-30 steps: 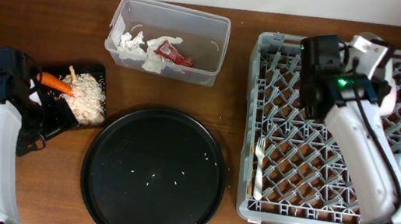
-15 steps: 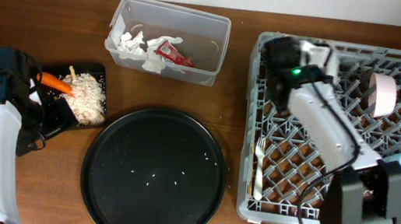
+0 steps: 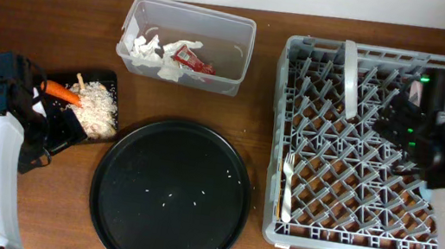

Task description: Sort waste into correct bins and load items into the dishwasher rack

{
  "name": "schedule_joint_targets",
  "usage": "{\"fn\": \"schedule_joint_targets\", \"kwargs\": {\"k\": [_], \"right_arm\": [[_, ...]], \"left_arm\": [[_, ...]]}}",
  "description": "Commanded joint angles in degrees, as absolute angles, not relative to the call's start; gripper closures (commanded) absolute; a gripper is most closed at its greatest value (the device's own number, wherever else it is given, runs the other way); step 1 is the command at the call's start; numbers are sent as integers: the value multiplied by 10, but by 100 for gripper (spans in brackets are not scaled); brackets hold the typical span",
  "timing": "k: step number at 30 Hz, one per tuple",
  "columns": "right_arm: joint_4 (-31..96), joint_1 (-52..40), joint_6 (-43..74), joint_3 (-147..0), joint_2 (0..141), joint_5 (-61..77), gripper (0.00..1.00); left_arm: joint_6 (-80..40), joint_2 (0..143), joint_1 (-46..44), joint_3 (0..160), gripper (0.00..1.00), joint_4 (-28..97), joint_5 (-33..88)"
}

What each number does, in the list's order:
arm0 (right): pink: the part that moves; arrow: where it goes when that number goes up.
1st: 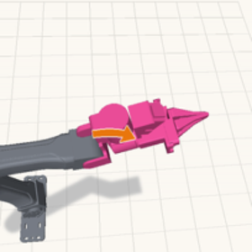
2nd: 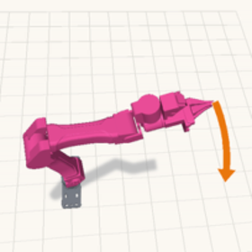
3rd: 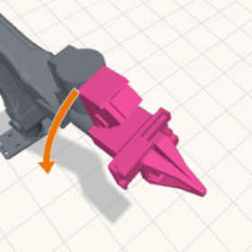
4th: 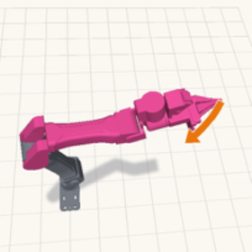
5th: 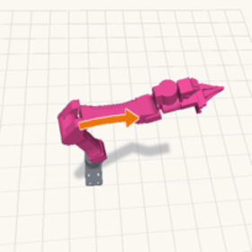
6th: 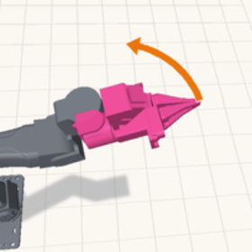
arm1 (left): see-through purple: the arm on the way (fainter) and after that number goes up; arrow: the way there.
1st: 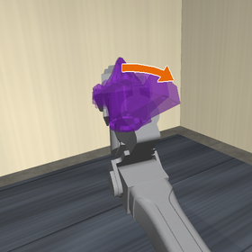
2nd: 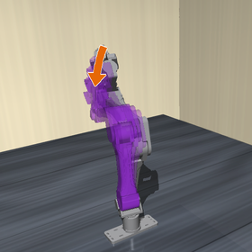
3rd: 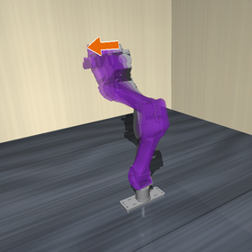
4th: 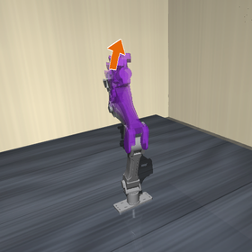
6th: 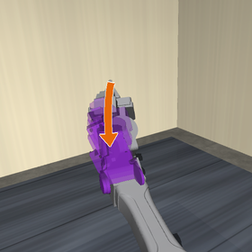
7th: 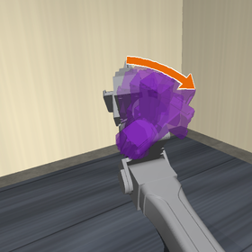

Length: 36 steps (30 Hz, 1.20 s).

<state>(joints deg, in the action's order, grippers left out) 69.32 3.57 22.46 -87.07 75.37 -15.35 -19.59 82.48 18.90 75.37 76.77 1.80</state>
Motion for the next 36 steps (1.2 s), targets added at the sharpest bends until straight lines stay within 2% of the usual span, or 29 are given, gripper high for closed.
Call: {"fn": "schedule_joint_targets", "kwargs": {"k": [1,3,7,10,12,17,19,25,26,27,28,31,36], "right_arm": [[730,142,146,-874,753,14,0],[767,184,114,-874,753,29,1],[815,188,103,-860,753,43,2],[832,187,15,-797,753,152,2],[828,187,1,-757,753,169,2],[808,187,0,-699,753,151,2],[805,187,0,-699,739,145,9],[742,187,6,-646,534,128,8],[730,187,6,-633,473,122,2],[727,187,6,-631,426,113,2],[715,187,7,-630,389,81,2],[711,187,6,-630,354,38,2],[711,187,6,-630,354,38,2]], "left_arm": [[-201,815,178,760,13,763,36],[-201,815,140,760,13,757,36],[-196,815,44,760,13,756,17],[-179,815,-32,760,13,778,-3],[-179,815,-48,758,13,804,-31],[-179,815,-48,729,13,806,-29],[-179,803,-49,710,16,772,-31],[-184,586,-49,559,16,660,-28],[-193,530,-49,541,16,647,-29],[-231,455,-49,527,5,639,-28],[-234,422,-49,526,1,639,-28],[-233,349,-49,526,1,640,-28],[-233,344,-49,526,1,643,-28]]}}
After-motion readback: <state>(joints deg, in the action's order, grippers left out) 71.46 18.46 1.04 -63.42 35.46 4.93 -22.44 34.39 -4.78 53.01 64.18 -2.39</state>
